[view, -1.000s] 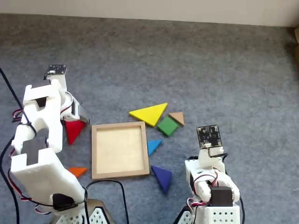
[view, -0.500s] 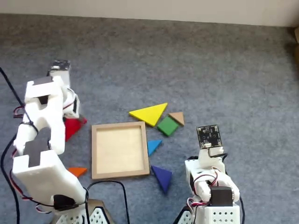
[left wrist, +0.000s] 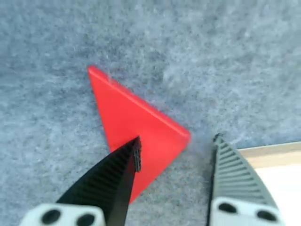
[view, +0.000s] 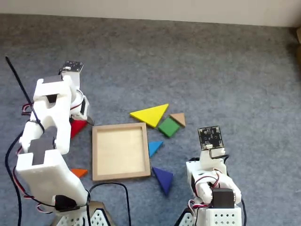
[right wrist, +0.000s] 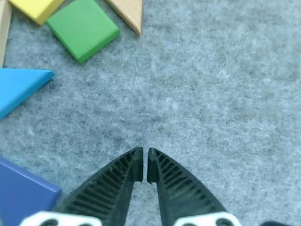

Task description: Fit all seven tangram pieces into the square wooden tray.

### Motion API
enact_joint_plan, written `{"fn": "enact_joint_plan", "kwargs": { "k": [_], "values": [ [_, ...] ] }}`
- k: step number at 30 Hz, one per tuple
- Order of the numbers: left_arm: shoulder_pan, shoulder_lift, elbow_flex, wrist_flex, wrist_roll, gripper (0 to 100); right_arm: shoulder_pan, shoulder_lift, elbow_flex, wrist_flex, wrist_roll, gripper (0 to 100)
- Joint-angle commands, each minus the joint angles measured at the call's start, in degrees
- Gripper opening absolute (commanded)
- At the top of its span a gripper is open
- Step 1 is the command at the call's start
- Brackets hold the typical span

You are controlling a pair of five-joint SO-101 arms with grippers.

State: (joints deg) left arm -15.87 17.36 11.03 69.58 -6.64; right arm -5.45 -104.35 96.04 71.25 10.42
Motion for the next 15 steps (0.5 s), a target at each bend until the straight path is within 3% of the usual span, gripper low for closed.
{"fn": "enact_joint_plan", "kwargs": {
  "k": [1, 12, 15],
  "values": [
    [-3.1, -0.9, -5.0, 1.5, 0.1, 27, 0.4, -0.7, 8.5, 0.4, 0.2, 3.3],
    [-6.1, -0.1, -5.4, 1.1, -0.5, 27, 0.4, -0.7, 8.5, 0.4, 0.2, 3.3],
    [-5.8, 0.7, -4.0, 1.1, -3.6, 27, 0.4, -0.7, 8.5, 0.4, 0.2, 3.3]
  ]
}}
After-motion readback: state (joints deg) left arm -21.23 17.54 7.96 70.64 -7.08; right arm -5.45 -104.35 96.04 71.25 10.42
